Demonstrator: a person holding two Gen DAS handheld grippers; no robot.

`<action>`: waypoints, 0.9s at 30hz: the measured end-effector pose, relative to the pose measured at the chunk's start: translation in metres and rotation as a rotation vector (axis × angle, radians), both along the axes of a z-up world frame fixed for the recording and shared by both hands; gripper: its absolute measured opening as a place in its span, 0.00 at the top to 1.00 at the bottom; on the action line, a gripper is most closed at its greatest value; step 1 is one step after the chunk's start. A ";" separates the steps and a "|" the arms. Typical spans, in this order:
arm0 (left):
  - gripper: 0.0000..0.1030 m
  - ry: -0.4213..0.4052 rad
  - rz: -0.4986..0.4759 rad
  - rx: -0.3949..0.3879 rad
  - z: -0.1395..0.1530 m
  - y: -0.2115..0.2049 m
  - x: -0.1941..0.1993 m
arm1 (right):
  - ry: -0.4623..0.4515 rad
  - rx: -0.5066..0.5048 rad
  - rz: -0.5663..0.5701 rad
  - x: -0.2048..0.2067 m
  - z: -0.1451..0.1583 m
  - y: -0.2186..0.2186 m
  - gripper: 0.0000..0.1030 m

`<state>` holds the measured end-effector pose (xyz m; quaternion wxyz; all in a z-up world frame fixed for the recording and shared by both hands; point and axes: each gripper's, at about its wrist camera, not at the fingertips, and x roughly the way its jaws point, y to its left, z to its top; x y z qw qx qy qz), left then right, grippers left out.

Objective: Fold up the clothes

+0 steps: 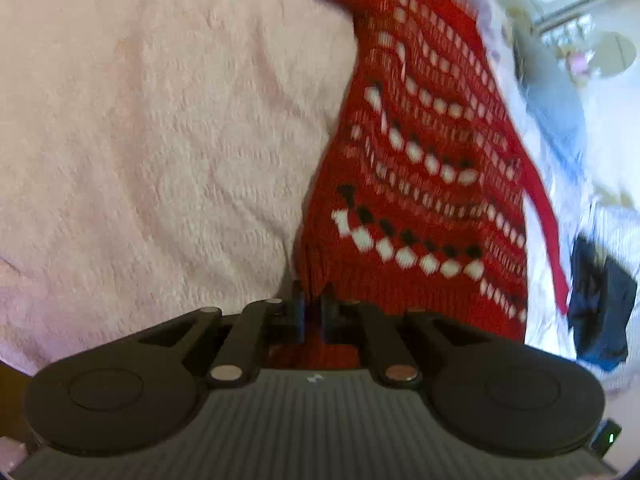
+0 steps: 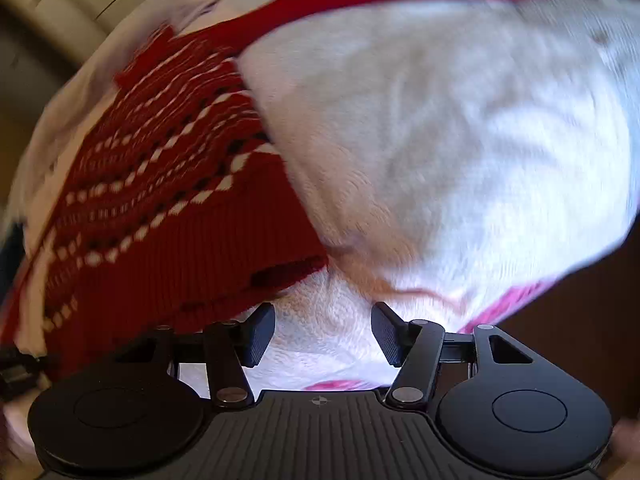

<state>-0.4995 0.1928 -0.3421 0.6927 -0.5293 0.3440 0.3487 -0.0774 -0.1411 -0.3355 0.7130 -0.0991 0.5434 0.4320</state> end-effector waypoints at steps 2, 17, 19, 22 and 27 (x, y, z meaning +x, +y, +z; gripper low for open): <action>0.96 0.000 0.032 0.033 0.005 0.003 -0.007 | -0.075 0.017 0.036 -0.004 0.003 0.002 0.44; 0.96 -0.035 0.131 0.035 0.004 -0.003 -0.018 | 0.006 0.171 -0.004 0.019 -0.023 0.013 0.97; 0.96 -0.086 0.130 0.056 0.017 -0.006 -0.020 | -0.055 0.150 0.029 0.023 -0.006 0.025 0.98; 0.96 -0.210 0.134 0.114 0.046 -0.015 -0.033 | -0.304 0.157 0.136 0.020 0.062 0.036 0.98; 0.96 -0.161 0.122 0.120 0.044 -0.039 -0.043 | -0.828 0.119 0.555 -0.029 0.128 0.025 0.98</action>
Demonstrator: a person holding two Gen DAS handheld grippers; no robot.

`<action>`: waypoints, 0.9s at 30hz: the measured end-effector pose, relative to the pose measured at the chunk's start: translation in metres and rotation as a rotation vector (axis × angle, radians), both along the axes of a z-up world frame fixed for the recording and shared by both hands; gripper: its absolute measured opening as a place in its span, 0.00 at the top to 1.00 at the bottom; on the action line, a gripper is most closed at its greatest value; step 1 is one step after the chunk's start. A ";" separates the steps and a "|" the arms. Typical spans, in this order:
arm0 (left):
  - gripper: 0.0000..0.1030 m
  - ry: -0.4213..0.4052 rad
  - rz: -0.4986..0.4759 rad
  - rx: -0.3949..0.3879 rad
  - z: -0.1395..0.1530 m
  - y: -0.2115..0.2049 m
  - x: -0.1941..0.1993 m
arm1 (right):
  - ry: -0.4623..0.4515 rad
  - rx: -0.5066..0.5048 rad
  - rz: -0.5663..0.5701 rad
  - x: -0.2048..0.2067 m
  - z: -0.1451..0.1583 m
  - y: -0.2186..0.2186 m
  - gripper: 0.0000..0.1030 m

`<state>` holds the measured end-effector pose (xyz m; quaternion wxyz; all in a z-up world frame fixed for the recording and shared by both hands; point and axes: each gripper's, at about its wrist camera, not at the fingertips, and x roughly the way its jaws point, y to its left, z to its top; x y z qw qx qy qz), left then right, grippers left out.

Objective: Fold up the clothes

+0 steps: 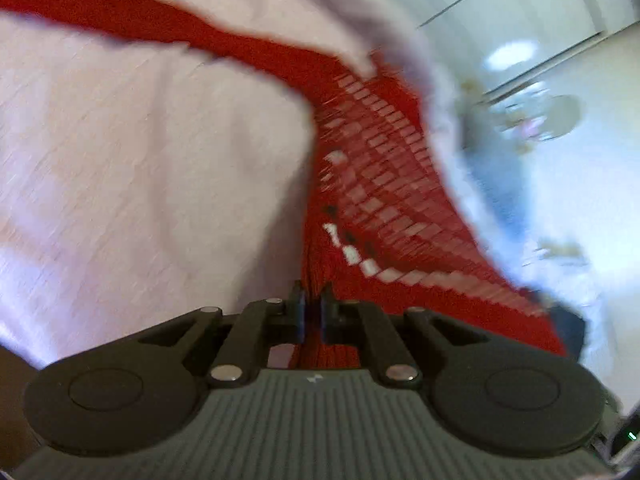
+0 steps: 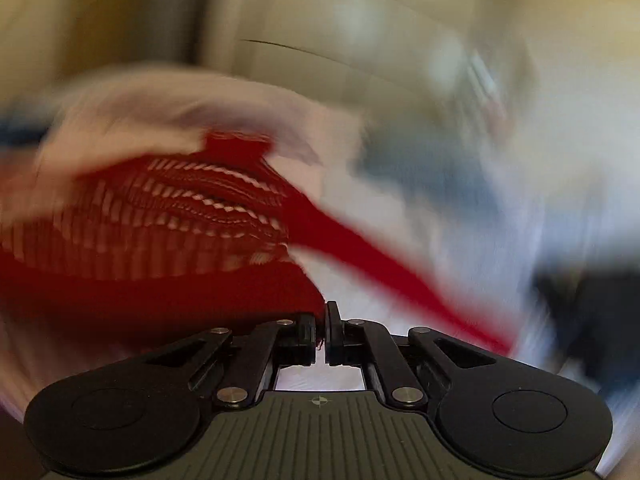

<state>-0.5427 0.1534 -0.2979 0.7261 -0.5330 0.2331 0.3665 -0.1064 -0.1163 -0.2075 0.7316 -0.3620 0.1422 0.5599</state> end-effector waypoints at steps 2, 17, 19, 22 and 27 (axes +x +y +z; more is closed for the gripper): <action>0.96 0.078 0.030 -0.041 -0.020 -0.003 0.004 | 0.047 -0.153 0.039 -0.003 -0.030 -0.002 0.98; 0.53 0.169 -0.061 -0.009 -0.013 -0.010 0.011 | 0.839 -0.263 -0.239 0.092 -0.098 -0.031 0.35; 0.53 0.164 -0.038 -0.012 -0.020 -0.011 0.016 | 0.967 -0.135 -0.307 0.106 -0.098 -0.025 0.31; 0.84 0.162 -0.037 -0.041 -0.038 -0.009 0.031 | 1.073 -0.086 -0.414 0.113 -0.121 0.000 0.32; 0.96 0.044 -0.058 -0.028 -0.027 -0.025 0.032 | 1.030 -0.185 -0.388 0.102 -0.130 0.026 0.96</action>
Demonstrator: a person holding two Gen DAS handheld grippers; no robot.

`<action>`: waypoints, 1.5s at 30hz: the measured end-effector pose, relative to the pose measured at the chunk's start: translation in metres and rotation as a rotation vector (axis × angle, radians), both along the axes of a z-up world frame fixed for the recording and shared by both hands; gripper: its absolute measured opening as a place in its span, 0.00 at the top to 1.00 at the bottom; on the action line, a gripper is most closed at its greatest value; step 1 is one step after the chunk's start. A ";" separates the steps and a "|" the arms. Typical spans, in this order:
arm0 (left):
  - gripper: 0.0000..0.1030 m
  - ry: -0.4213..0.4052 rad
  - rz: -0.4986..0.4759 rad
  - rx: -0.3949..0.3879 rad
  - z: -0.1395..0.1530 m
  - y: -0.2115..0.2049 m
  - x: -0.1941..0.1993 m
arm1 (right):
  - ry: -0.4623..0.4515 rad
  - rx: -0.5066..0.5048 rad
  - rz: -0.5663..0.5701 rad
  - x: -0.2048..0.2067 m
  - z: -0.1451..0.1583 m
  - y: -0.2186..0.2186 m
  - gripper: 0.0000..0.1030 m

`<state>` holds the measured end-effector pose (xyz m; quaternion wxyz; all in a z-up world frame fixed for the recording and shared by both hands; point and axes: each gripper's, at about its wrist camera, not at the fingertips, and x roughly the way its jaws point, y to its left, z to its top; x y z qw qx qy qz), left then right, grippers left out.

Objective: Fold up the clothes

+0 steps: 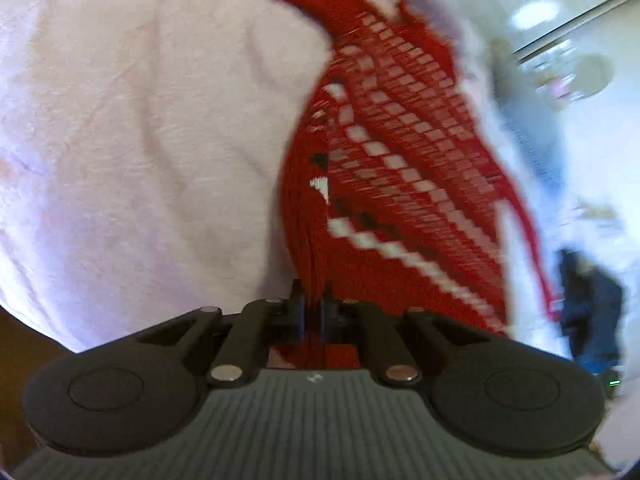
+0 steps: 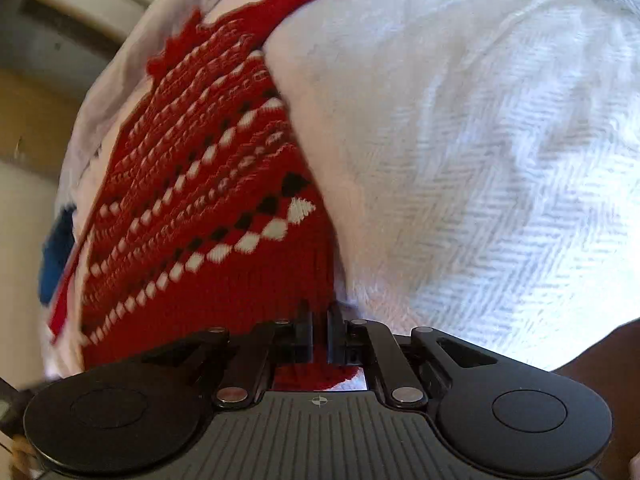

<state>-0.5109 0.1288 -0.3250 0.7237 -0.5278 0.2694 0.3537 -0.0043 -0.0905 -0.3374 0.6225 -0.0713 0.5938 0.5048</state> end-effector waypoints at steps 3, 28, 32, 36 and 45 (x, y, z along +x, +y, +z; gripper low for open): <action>0.95 0.143 -0.049 0.037 -0.004 -0.009 0.004 | -0.019 -0.026 -0.029 0.013 0.007 -0.010 0.96; 0.52 -0.153 0.265 -0.009 -0.031 0.227 0.069 | 0.076 0.151 -0.300 0.087 -0.010 0.166 0.61; 0.52 -0.206 0.386 -0.044 -0.054 0.266 0.080 | 0.211 0.229 -0.474 0.127 -0.037 0.193 0.45; 0.97 -0.150 0.368 0.005 -0.059 0.291 0.094 | 0.305 0.271 -0.597 0.150 -0.056 0.208 0.52; 0.91 0.190 0.086 0.311 -0.051 0.305 0.110 | -0.049 0.227 -0.442 0.170 -0.039 0.241 0.97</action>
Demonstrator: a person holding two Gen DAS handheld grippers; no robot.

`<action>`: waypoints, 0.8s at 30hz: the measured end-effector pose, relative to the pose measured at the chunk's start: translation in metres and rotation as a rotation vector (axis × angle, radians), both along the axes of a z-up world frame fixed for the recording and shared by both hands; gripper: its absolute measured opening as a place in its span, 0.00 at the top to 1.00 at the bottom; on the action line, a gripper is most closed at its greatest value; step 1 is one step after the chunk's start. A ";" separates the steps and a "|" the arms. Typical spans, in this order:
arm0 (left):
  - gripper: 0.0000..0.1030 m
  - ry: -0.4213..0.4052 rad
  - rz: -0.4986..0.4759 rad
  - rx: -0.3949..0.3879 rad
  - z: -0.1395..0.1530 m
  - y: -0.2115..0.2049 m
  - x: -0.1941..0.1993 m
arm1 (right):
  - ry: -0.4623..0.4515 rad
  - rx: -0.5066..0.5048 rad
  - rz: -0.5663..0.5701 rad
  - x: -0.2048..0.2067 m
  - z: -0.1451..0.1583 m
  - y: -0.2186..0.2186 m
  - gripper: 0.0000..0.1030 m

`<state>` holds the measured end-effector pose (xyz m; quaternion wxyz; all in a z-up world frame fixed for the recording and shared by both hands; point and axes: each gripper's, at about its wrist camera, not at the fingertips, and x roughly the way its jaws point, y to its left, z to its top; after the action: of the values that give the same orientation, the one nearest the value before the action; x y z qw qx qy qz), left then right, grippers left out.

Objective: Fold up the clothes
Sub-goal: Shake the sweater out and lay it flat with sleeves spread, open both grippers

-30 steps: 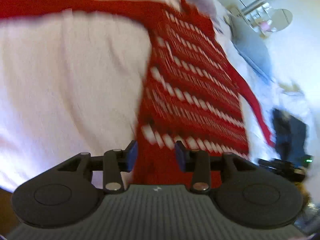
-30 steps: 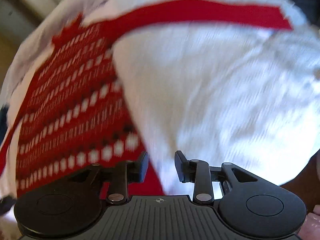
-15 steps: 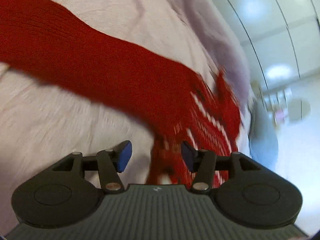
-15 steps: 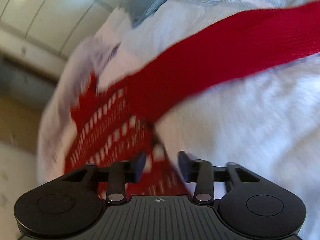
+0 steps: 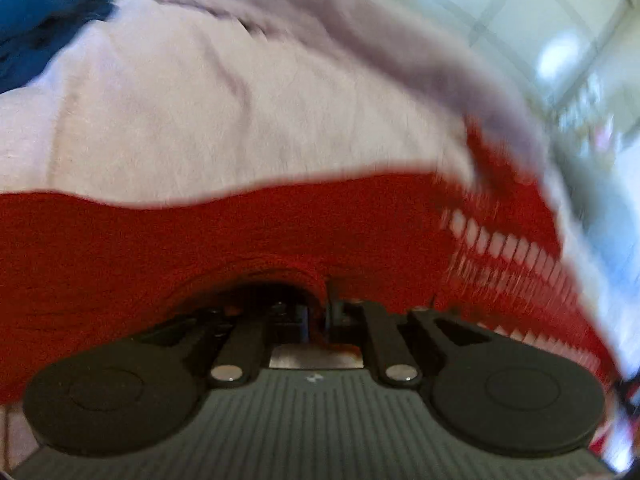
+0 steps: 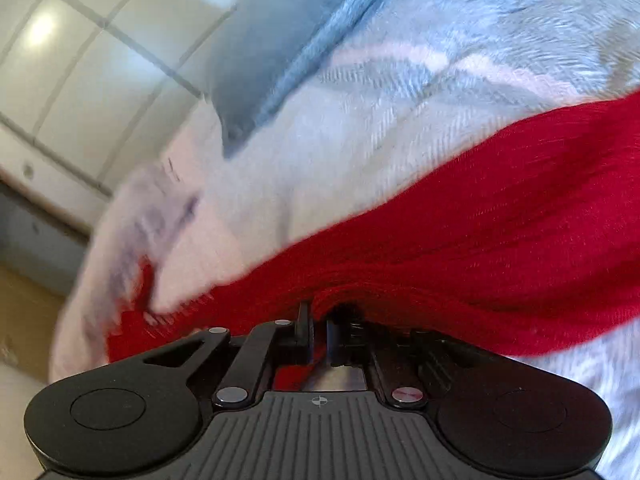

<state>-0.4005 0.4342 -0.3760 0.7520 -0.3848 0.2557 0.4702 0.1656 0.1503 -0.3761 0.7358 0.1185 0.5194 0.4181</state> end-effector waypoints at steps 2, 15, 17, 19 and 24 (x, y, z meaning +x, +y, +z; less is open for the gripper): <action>0.90 0.050 -0.019 0.022 0.002 -0.005 0.009 | -0.020 -0.031 0.047 -0.006 -0.004 0.004 0.96; 0.80 -0.095 -0.035 -0.049 0.052 -0.085 -0.003 | -0.407 -0.128 0.409 -0.122 0.065 -0.011 0.51; 0.80 -0.042 -0.108 0.007 0.046 -0.087 0.019 | -0.487 -0.124 0.501 -0.146 0.062 0.006 0.51; 0.83 0.065 -0.163 0.030 0.035 -0.097 0.031 | -0.552 -0.141 0.581 -0.165 0.052 0.021 0.51; 0.83 0.198 -0.230 0.071 0.026 -0.152 0.021 | -0.676 -0.269 0.690 -0.192 0.022 -0.024 0.51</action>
<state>-0.3793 0.2818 -0.3499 0.7851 -0.2777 0.3544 0.4253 -0.0264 0.1262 -0.3540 0.6904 -0.2983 0.3101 0.5815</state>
